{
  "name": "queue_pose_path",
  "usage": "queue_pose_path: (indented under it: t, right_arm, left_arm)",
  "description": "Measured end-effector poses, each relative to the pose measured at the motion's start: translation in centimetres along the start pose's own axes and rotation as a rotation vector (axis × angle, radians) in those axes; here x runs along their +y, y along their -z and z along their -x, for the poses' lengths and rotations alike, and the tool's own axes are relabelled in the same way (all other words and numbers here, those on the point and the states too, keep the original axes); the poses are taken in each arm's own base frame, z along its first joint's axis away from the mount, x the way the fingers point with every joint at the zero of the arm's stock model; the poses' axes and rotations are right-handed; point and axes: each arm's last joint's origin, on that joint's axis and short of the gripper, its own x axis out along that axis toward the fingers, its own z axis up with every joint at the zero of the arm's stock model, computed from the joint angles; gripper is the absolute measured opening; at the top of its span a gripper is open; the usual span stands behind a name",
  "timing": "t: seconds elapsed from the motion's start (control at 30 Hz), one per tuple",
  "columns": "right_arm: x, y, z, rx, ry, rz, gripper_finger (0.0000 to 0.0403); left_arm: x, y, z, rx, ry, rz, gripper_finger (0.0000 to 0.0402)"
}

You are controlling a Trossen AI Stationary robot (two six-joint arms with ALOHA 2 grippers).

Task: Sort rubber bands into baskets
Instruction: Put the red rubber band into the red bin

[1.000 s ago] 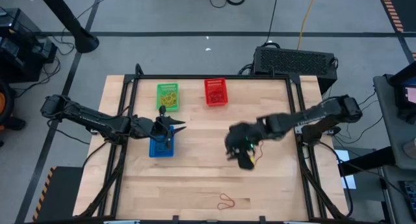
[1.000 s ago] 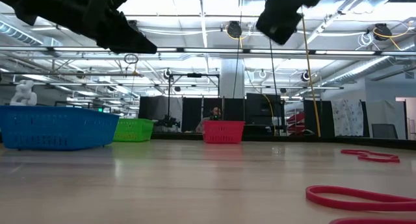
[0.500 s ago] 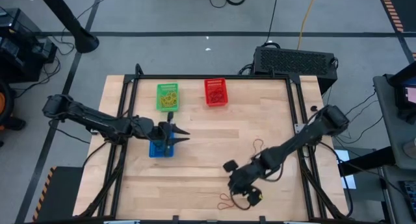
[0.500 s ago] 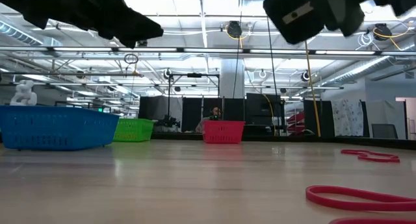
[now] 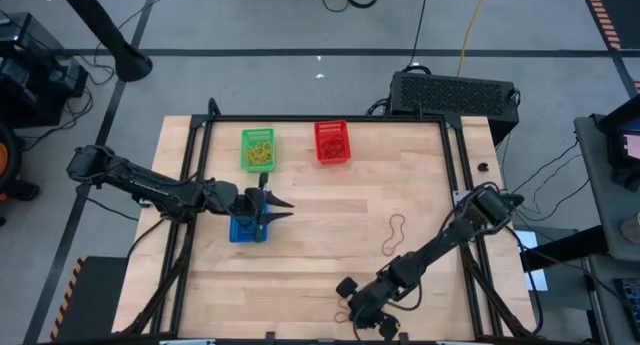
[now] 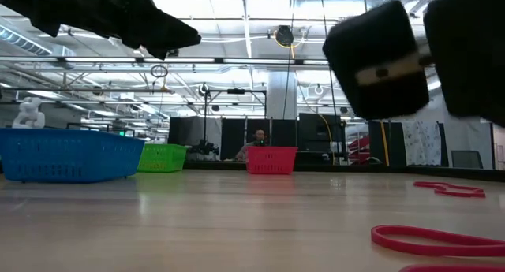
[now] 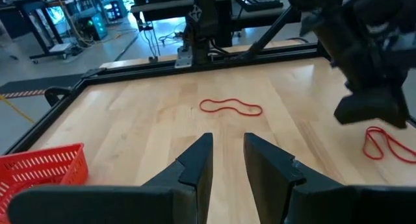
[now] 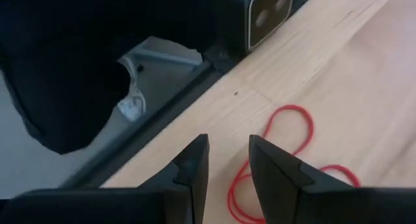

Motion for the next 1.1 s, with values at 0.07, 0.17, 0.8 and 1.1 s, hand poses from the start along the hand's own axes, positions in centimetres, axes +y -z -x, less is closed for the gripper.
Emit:
queue_pose_path:
  t: [0.07,0.17,0.8,1.1]
  right_arm:
    - [0.0,0.5,-0.8,0.01,0.002,0.017,0.0102]
    - [-0.2,1.3,-1.7,0.047,0.023,0.011,0.0102]
    - [-0.2,2.5,-0.5,0.231,0.093,-0.046,0.0092]
    - [-0.3,2.0,-0.5,0.228,0.094,-0.047,0.0007]
  left_arm:
    - [0.0,0.0,0.0,-0.001,0.0,0.002,0.0095]
    - [0.0,0.0,0.0,-0.005,0.001,0.007,0.0095]
    - [-0.1,-0.1,0.0,-0.007,0.007,0.007,0.0095]
    - [-0.1,-0.1,0.0,-0.006,0.008,0.006,0.0095]
